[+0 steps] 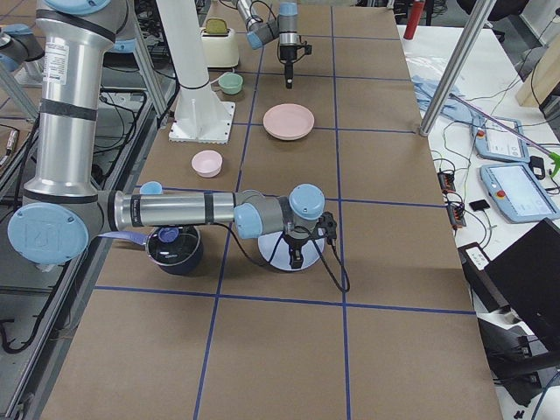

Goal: Stack three plates with pink and blue
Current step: 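Hold the left gripper at the pink plate while the right reaches the blue plate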

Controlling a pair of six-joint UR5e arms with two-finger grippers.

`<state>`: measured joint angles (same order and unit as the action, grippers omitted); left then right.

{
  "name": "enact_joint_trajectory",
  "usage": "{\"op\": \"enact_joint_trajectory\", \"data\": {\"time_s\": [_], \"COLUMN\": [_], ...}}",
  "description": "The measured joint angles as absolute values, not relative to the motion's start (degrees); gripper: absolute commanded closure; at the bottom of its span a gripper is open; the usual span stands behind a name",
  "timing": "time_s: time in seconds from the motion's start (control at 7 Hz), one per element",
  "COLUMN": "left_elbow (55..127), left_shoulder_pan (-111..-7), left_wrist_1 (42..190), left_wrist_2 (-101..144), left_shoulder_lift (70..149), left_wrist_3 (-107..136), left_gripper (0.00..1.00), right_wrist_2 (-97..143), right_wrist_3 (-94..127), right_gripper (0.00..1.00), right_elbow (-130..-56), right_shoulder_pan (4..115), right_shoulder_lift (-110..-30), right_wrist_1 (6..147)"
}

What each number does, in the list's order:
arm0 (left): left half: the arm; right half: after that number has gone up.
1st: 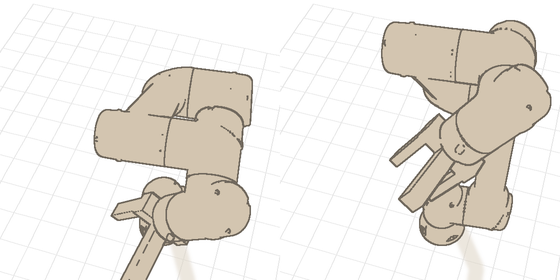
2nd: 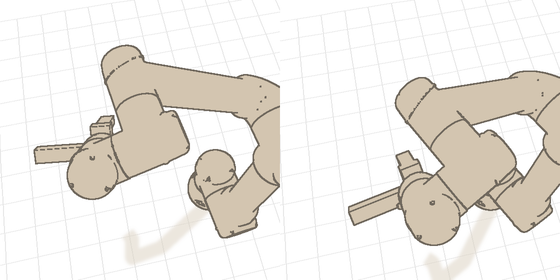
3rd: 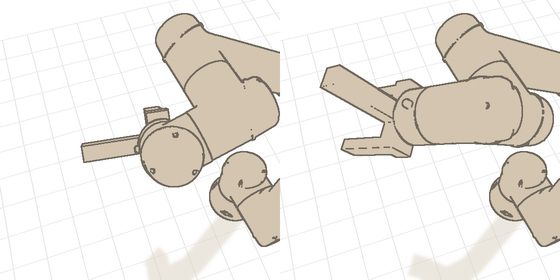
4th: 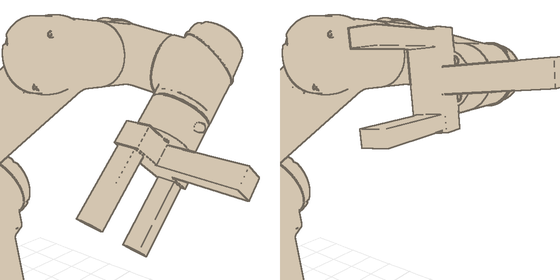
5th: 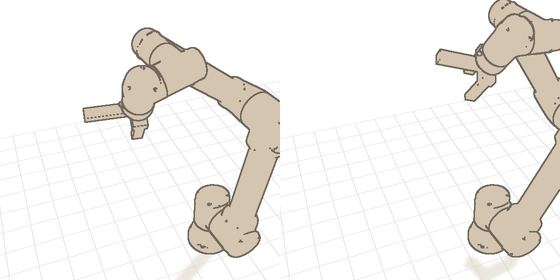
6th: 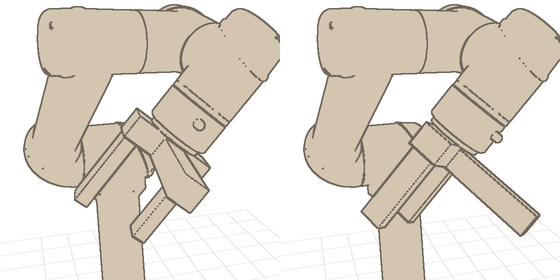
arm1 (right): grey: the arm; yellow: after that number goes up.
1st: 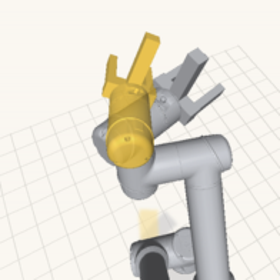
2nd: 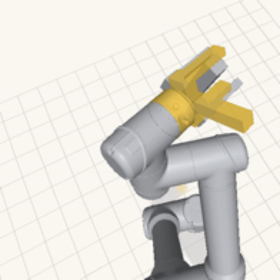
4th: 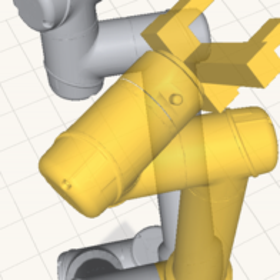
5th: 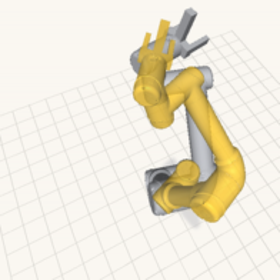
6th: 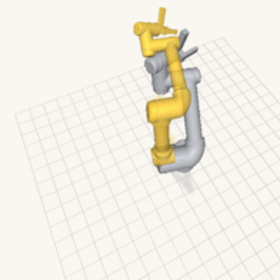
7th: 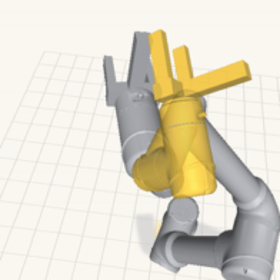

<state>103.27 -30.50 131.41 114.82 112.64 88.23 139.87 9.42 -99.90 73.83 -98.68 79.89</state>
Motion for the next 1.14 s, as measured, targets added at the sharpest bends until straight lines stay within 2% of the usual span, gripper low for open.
{"op": "enact_joint_trajectory", "data": {"time_s": [0.29,0.57,0.86,1.14], "left_elbow": [104.55,104.81,104.85,104.91], "left_shoulder_pan": [-30.81,-30.91,-30.91,-30.92], "left_wrist_1": [130.48,130.36,130.34,130.34], "left_wrist_2": [114.77,114.68,114.62,114.61], "left_shoulder_lift": [112.57,112.52,112.47,112.46], "left_wrist_3": [88.37,88.41,88.42,88.48], "left_gripper": [0.00,0.00,0.00,0.00], "right_wrist_2": [138.91,138.51,137.61,137.04], "right_wrist_3": [9.55,13.59,20.64,23.45], "right_gripper": [0.01,0.01,0.11,0.19], "right_elbow": [-97.35,-90.41,-84.66,-83.05], "right_shoulder_pan": [72.45,71.61,69.70,68.52], "right_shoulder_lift": [-97.80,-96.03,-94.45,-93.91], "right_wrist_1": [78.53,69.49,60.50,57.79]}}
